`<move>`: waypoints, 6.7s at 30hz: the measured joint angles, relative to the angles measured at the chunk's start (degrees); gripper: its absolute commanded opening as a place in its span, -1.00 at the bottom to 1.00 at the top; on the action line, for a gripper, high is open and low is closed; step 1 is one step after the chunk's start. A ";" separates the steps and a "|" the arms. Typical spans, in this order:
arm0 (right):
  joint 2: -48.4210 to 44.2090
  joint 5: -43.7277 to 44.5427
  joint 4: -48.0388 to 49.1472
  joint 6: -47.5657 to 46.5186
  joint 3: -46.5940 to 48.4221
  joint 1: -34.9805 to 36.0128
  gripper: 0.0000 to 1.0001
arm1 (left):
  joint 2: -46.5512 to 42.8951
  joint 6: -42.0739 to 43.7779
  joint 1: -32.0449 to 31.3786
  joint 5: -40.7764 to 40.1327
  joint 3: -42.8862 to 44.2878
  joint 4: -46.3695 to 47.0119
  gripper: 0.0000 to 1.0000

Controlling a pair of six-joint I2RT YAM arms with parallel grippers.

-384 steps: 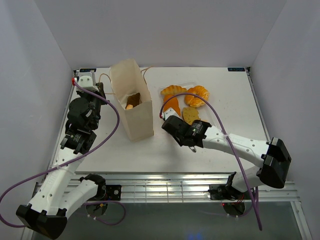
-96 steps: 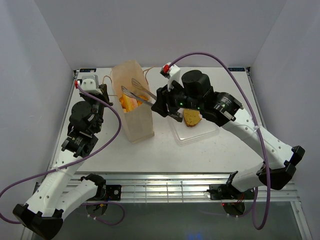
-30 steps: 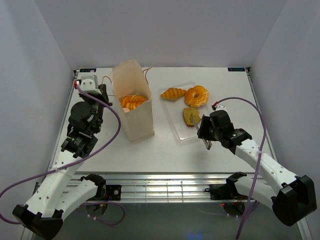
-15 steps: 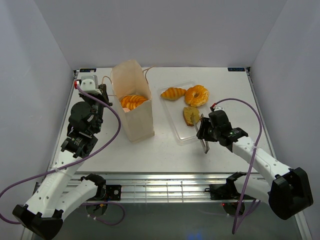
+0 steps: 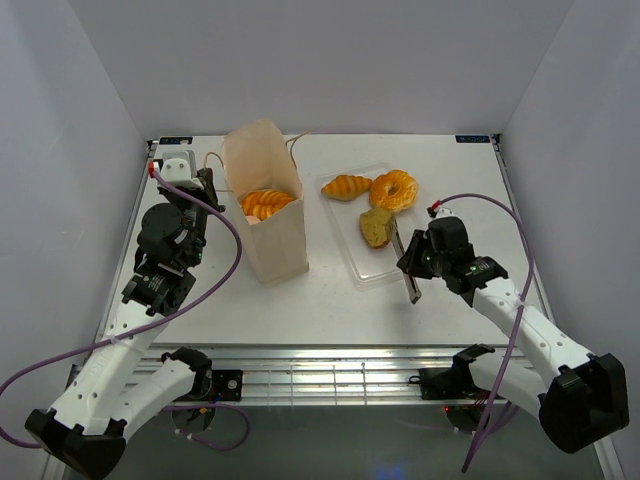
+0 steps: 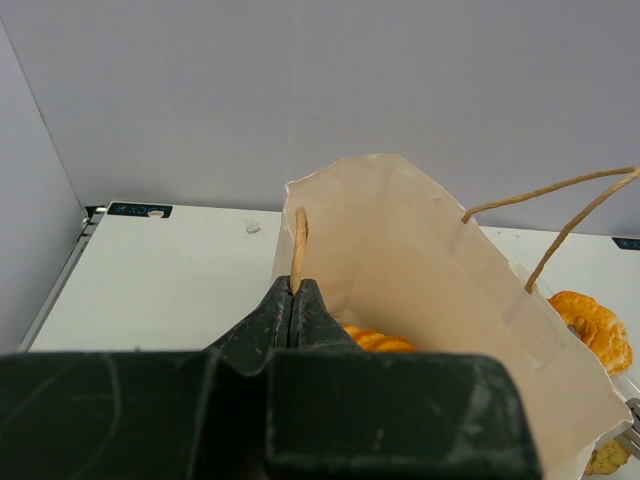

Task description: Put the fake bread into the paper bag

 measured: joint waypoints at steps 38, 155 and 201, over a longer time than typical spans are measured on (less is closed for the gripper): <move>11.87 -18.18 -8.04 -18.03 57.64 10.16 -0.85 | -0.02 -0.02 0.00 -0.04 0.00 0.00 -1.00; 27.15 -25.33 20.55 -3.91 13.75 -25.94 -0.82 | -0.72 1.46 0.00 -0.35 -0.02 0.02 -1.00; 27.34 10.49 -5.55 -21.09 61.66 28.96 -0.84 | -0.74 0.94 0.00 -0.35 -0.13 0.02 -1.00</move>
